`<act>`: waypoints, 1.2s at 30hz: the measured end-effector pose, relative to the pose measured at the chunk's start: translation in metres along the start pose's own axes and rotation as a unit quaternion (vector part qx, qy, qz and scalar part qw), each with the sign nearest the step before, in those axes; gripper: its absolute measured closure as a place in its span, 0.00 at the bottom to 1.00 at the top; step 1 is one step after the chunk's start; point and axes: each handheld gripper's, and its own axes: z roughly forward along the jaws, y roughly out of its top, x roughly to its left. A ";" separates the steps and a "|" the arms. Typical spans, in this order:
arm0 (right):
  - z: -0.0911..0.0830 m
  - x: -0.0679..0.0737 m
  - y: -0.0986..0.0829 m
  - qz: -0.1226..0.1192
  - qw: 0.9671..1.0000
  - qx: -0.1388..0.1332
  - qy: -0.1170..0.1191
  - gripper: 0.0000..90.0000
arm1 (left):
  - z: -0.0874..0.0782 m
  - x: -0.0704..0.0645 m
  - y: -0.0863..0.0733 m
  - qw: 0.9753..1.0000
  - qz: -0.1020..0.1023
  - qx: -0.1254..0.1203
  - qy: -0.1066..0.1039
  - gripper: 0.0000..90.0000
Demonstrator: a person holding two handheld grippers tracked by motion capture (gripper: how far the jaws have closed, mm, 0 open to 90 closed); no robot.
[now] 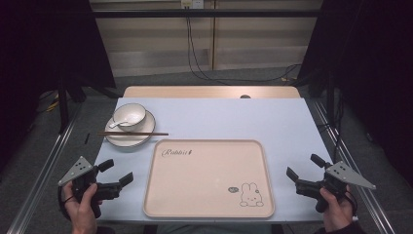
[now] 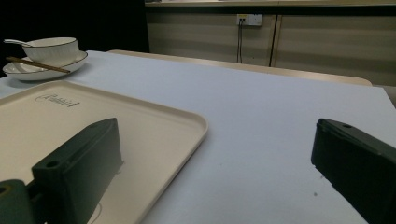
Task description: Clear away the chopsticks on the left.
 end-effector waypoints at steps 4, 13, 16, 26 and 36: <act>0.000 0.001 0.000 -0.001 1.000 0.002 0.003 0.01 | -0.001 -0.002 0.000 1.000 0.003 0.001 -0.001 0.02; 0.001 0.001 -0.001 -0.001 1.000 0.011 0.004 0.01 | -0.007 0.003 0.005 0.999 0.021 0.008 -0.049 0.02; 0.002 0.002 -0.001 -0.005 1.000 0.016 0.004 0.02 | -0.008 0.009 0.008 0.998 0.023 0.012 -0.053 0.03; 0.002 0.002 -0.001 -0.008 1.000 0.019 0.005 0.02 | -0.006 0.039 0.031 0.994 0.088 0.045 -0.047 0.04; 0.002 0.003 -0.001 -0.015 1.000 0.023 0.003 0.02 | 0.021 0.079 0.047 0.989 0.100 0.087 -0.068 0.06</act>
